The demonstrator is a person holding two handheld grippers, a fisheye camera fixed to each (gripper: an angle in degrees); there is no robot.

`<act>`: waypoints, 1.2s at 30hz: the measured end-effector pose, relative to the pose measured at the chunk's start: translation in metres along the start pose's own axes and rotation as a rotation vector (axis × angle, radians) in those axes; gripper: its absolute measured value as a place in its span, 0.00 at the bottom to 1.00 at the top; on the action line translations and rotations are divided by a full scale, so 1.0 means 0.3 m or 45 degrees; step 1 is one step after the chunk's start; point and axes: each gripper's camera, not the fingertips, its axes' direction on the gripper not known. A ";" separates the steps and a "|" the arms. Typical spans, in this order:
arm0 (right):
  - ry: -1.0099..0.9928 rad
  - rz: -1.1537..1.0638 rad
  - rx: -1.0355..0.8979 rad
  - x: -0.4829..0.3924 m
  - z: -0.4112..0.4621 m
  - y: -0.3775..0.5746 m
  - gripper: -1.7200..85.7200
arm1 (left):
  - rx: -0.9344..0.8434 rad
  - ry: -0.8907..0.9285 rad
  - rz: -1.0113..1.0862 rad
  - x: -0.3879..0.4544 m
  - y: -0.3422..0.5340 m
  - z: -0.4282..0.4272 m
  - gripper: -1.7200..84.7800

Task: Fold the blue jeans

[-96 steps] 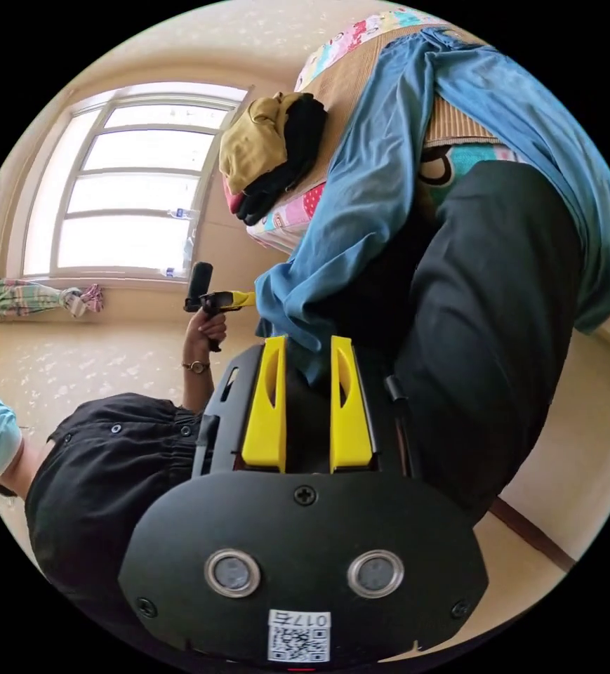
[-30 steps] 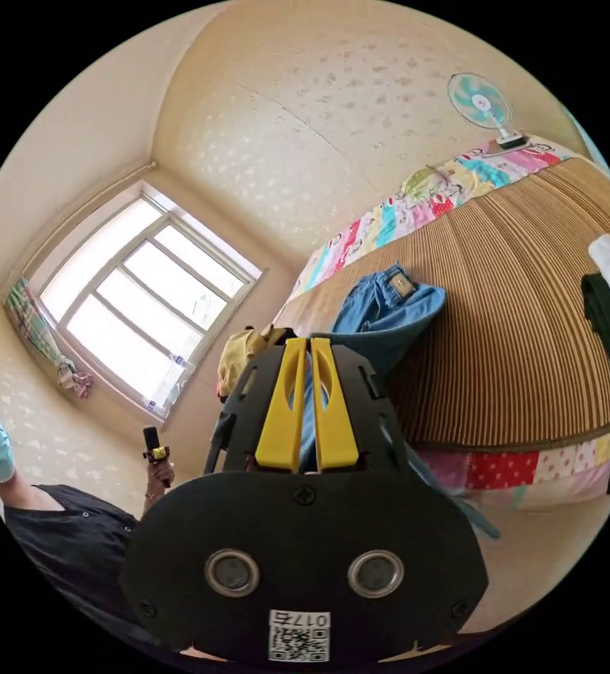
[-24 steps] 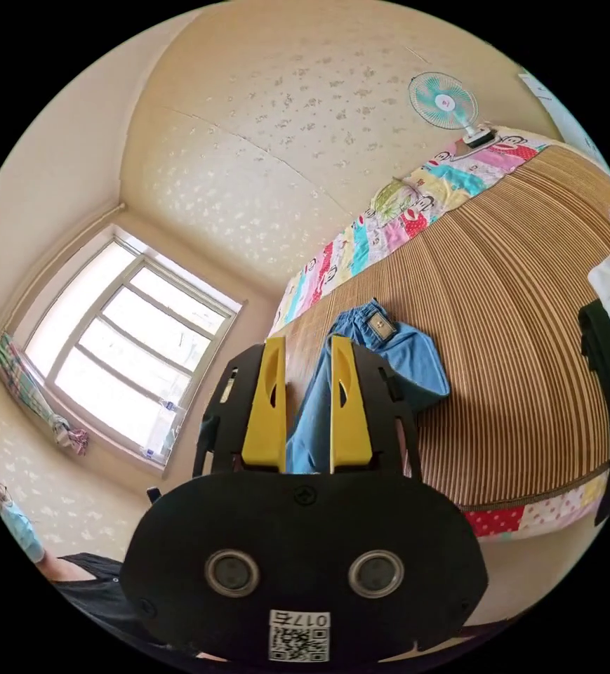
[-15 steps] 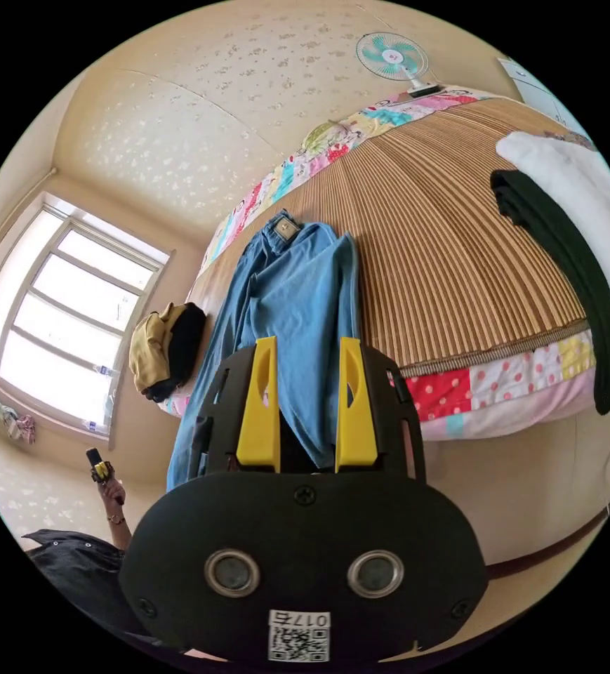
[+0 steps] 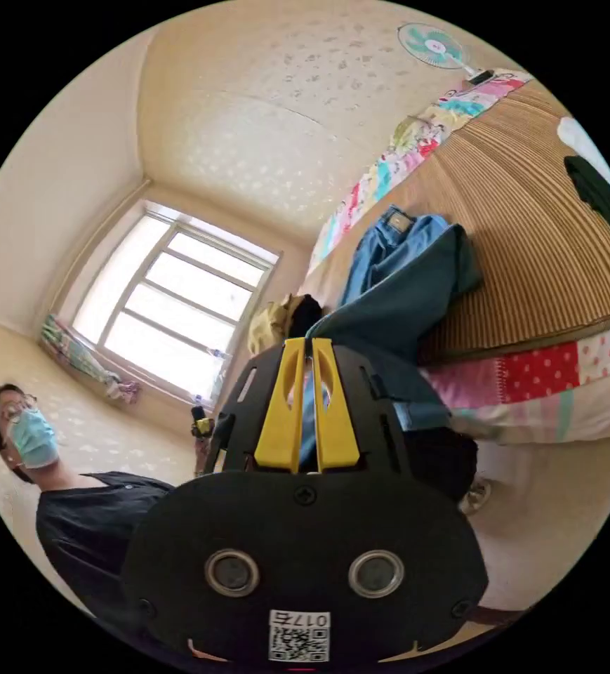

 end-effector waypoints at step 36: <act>-0.496 -0.164 -1.161 -0.304 0.548 0.632 0.05 | -0.435 0.080 -0.315 -0.133 -0.213 0.818 0.09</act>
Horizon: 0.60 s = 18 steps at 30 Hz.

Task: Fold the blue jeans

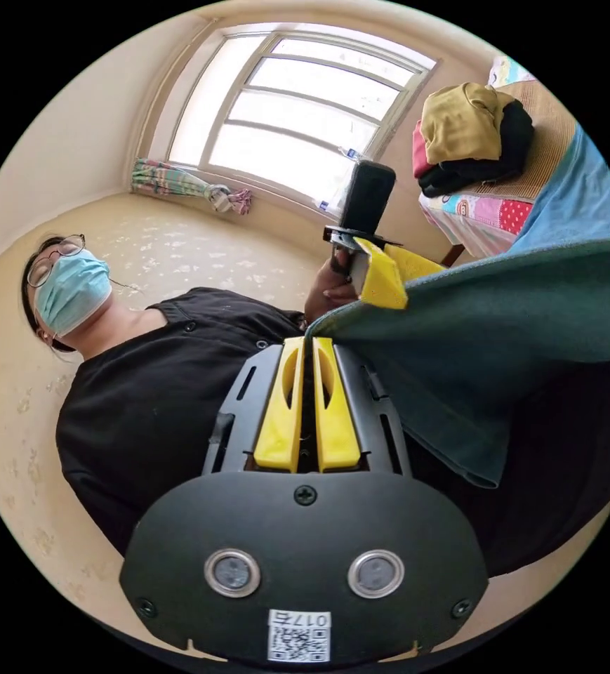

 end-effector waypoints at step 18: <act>0.952 0.674 0.894 0.597 -0.882 -0.371 0.15 | -0.027 -0.037 0.111 0.015 -0.008 0.022 0.01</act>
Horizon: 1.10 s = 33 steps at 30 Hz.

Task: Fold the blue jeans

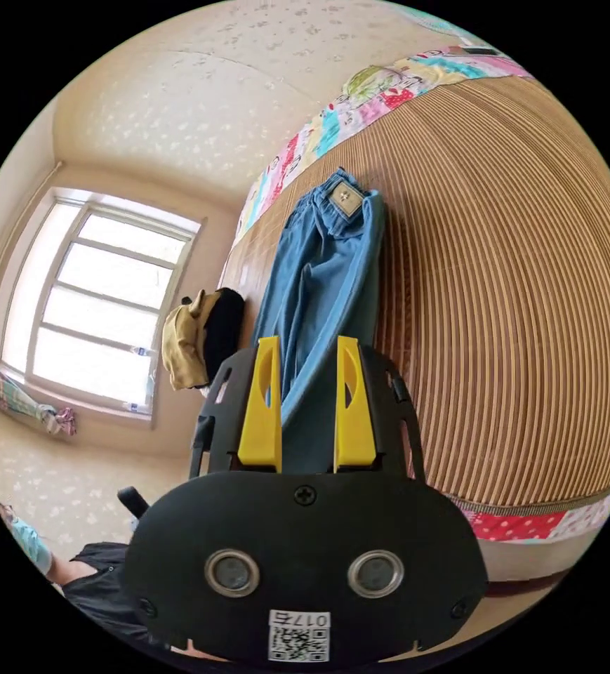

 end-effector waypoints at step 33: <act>-0.198 -0.481 -0.336 -0.491 0.456 0.324 0.09 | 0.539 0.327 -0.502 -0.480 0.531 -0.776 0.01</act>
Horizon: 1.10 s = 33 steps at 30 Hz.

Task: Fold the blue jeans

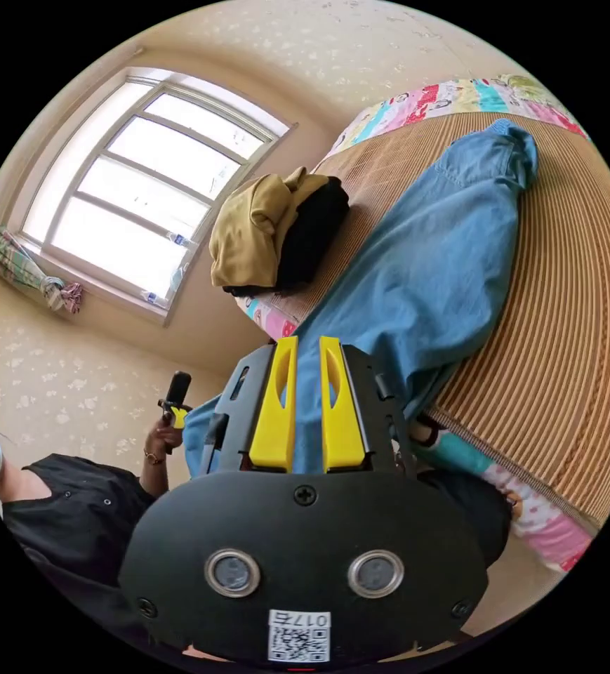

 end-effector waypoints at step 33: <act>-0.966 0.066 -0.151 -0.102 -0.347 0.465 0.03 | -0.209 0.284 0.107 0.214 -0.129 -0.092 0.01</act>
